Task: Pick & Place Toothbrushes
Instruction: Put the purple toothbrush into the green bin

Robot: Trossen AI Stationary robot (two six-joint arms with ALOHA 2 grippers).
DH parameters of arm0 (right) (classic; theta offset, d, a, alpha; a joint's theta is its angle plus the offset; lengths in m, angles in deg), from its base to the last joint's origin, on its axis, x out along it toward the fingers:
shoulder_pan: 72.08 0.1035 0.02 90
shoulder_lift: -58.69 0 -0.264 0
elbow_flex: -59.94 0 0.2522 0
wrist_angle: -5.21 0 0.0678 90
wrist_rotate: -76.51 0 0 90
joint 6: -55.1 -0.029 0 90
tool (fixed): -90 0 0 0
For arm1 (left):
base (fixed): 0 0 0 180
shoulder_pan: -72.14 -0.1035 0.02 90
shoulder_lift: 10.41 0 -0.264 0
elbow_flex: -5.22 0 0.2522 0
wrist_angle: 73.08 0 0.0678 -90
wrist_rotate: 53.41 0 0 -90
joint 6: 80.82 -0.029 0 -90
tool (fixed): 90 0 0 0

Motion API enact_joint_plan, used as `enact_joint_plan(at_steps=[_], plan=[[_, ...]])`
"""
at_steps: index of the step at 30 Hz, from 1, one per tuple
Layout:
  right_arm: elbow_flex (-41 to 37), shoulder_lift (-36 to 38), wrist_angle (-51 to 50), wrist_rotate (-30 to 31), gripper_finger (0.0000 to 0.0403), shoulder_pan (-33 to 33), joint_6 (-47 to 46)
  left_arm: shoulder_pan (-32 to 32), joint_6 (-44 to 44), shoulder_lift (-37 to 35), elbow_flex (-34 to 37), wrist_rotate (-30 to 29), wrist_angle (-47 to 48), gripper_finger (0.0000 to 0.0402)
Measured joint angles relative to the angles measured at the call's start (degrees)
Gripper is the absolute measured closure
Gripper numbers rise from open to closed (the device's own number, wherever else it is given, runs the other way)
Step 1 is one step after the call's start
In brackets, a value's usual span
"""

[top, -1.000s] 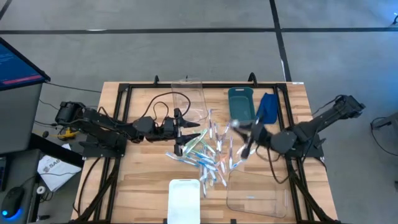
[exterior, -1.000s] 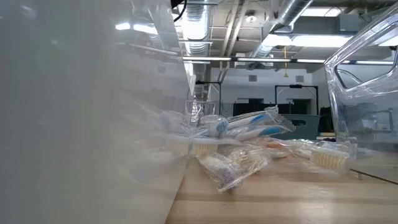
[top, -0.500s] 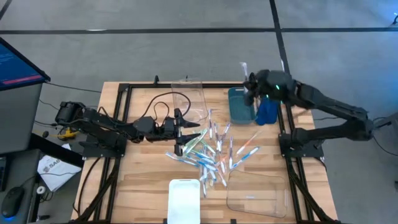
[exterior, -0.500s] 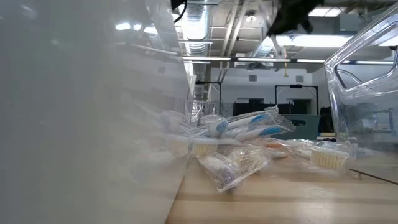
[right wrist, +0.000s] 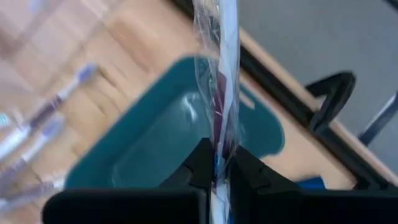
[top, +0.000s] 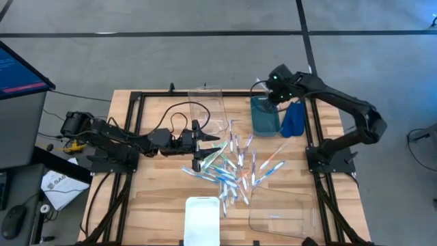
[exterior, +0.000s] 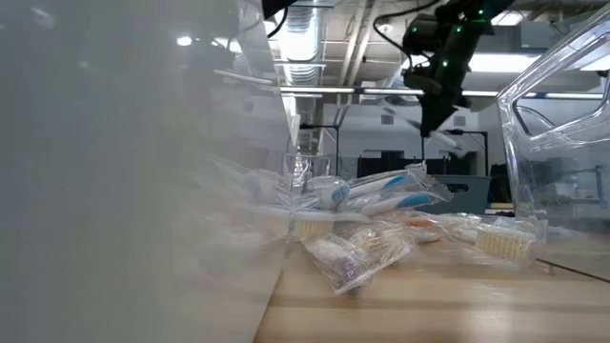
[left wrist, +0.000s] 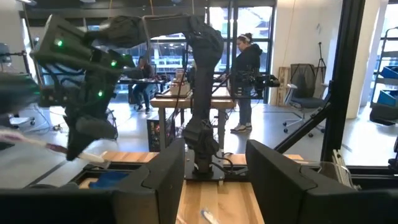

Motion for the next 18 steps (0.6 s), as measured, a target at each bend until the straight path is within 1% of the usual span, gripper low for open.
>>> enact_joint_plan(at_steps=[6, 18], plan=[[-0.21, -1.6, -0.31, -0.41, 0.0383, 0.93, 0.41, 0.0, 0.0, 0.0, 0.0, 0.0, 1.27, 0.0238], [-0.66, -8.24, -0.5, -0.29, 0.0382, 2.44, -9.12, 0.33, 0.26, 0.0, 0.0, 0.05, 1.28, 0.0238]])
